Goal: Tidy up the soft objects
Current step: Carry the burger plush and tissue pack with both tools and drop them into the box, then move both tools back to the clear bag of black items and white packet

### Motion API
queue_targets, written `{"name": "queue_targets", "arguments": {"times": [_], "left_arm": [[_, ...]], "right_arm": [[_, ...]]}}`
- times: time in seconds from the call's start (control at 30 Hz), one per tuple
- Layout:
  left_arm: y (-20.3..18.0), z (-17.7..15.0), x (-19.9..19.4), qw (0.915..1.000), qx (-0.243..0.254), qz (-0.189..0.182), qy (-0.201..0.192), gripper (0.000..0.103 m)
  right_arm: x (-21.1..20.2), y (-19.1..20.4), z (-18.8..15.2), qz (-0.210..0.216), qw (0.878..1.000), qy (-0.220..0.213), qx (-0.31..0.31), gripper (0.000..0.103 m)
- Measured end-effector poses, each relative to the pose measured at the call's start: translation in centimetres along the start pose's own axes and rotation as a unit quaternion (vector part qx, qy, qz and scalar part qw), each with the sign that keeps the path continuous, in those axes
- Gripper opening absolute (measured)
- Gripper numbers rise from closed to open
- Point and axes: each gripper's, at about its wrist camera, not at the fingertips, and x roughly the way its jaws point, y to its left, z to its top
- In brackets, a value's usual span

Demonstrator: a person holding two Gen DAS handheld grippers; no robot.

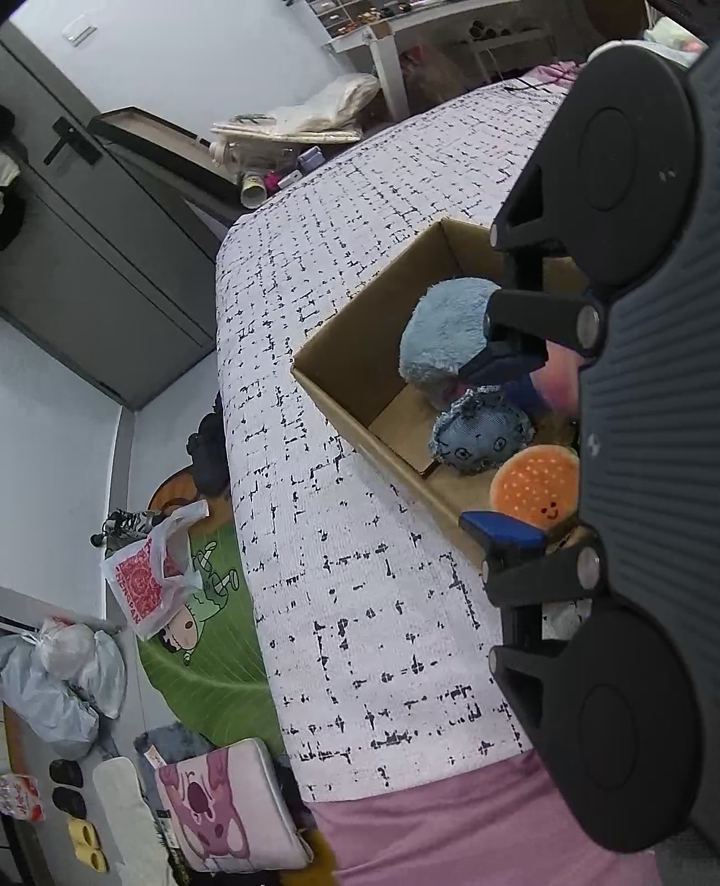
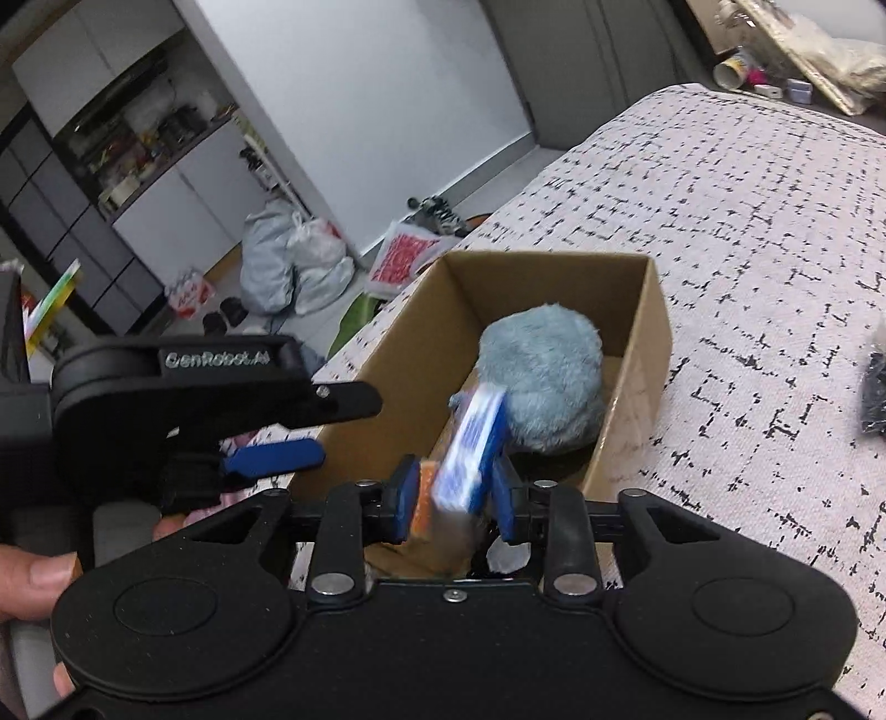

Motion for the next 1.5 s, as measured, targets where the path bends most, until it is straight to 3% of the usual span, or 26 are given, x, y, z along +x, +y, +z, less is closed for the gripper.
{"name": "queue_targets", "arguments": {"times": [0.07, 0.17, 0.3, 0.57, 0.7, 1.07, 1.23, 1.5], "left_arm": [[-0.2, -0.1, -0.1, 1.0000, 0.004, 0.001, 0.000, 0.049], [-0.7, -0.3, -0.5, 0.9999, 0.014, 0.006, -0.001, 0.052], [-1.4, -0.5, -1.1, 0.9994, 0.032, 0.014, -0.005, 0.069], [-3.2, -0.9, -2.3, 0.9976, 0.061, 0.022, -0.025, 0.083], [-4.6, -1.1, -3.2, 0.9952, 0.082, 0.027, -0.047, 0.099], [-8.1, -2.6, -4.7, 0.9918, 0.107, 0.025, -0.066, 0.102], [-9.5, -3.5, -5.2, 0.9907, 0.114, 0.028, -0.069, 0.102], [-12.0, -4.7, -6.1, 0.9869, 0.133, 0.039, -0.083, 0.102]], "right_arm": [[-0.2, 0.0, -0.1, -0.003, 1.000, 0.000, -0.001, 0.054], [-0.8, 0.0, -0.1, -0.005, 1.000, -0.003, -0.002, 0.058], [-1.6, -0.4, 0.0, -0.005, 1.000, -0.011, 0.005, 0.067], [-3.7, -1.9, 0.5, -0.014, 0.999, -0.044, 0.024, 0.090], [-5.1, -3.2, 1.1, -0.023, 0.997, -0.065, 0.042, 0.102], [-8.1, -7.9, 1.0, -0.077, 0.988, -0.080, 0.107, 0.103], [-9.4, -9.2, 1.0, -0.066, 0.987, -0.087, 0.120, 0.103], [-11.7, -11.1, 0.8, -0.090, 0.982, -0.103, 0.133, 0.103]]}}
